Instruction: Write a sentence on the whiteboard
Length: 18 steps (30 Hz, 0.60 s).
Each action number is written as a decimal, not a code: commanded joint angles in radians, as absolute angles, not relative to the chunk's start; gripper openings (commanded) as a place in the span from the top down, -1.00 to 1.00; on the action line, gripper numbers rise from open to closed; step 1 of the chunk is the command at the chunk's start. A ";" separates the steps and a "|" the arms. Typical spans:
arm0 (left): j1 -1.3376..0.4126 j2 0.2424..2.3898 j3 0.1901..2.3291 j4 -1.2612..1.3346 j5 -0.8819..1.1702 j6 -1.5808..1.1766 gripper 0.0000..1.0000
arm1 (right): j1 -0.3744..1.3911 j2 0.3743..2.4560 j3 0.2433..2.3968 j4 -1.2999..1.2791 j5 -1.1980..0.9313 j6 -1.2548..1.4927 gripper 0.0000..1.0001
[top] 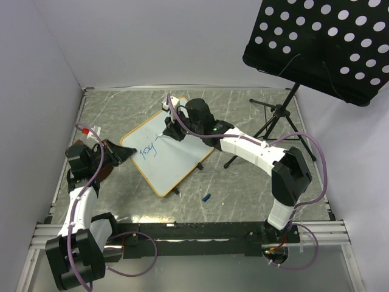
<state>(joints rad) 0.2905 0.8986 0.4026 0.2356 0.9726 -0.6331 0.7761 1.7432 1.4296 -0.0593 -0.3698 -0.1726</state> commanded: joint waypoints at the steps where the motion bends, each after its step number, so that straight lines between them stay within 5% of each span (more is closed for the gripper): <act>1: 0.279 0.893 0.419 0.253 0.983 -0.517 0.98 | 0.765 1.744 1.474 -0.052 -0.328 -0.183 1.00; 18: 0.279 0.891 0.419 0.253 0.985 -0.517 0.98 | 0.778 1.706 1.399 -0.106 -0.454 -0.225 1.00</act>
<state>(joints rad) 0.2905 0.8986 0.4026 0.2359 0.9737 -0.6327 0.7715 1.7424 1.4311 -0.0898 -0.4221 -0.2039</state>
